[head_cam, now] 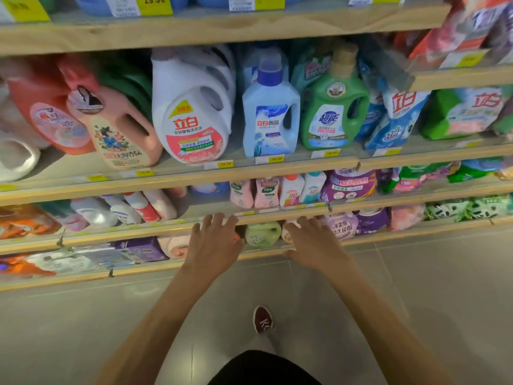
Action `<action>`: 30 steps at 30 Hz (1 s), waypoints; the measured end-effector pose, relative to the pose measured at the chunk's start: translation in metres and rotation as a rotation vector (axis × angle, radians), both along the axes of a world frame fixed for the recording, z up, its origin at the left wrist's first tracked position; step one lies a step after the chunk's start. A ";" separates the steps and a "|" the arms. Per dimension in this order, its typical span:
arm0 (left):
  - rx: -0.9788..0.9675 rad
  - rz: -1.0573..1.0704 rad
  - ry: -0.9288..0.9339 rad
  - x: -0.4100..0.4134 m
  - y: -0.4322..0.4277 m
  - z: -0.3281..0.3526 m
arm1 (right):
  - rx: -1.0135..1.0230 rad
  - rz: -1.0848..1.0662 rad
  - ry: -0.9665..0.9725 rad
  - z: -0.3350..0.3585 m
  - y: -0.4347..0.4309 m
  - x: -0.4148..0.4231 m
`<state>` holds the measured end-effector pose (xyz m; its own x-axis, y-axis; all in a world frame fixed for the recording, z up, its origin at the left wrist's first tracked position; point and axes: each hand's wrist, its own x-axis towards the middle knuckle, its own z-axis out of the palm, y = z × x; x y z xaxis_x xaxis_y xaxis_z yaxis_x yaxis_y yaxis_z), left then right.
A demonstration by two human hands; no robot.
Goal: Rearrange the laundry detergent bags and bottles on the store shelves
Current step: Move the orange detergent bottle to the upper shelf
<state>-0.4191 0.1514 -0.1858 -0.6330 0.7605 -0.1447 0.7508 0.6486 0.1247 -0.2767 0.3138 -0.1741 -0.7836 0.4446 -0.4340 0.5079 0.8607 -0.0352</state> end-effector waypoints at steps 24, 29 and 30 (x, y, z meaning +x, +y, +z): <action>-0.102 0.130 -0.222 0.011 -0.163 -0.064 | -0.130 -0.009 -0.184 -0.052 -0.120 0.012; -0.079 0.166 -0.277 -0.025 -0.172 -0.079 | -0.148 -0.054 -0.210 -0.057 -0.121 -0.032; -0.067 0.165 -0.278 -0.034 -0.172 -0.082 | -0.143 -0.061 -0.195 -0.059 -0.121 -0.042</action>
<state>-0.4532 -0.0207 -0.2678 -0.6762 0.6336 -0.3759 0.5778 0.7727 0.2628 -0.3185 0.1927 -0.2336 -0.6524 0.4118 -0.6363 0.5677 0.8217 -0.0503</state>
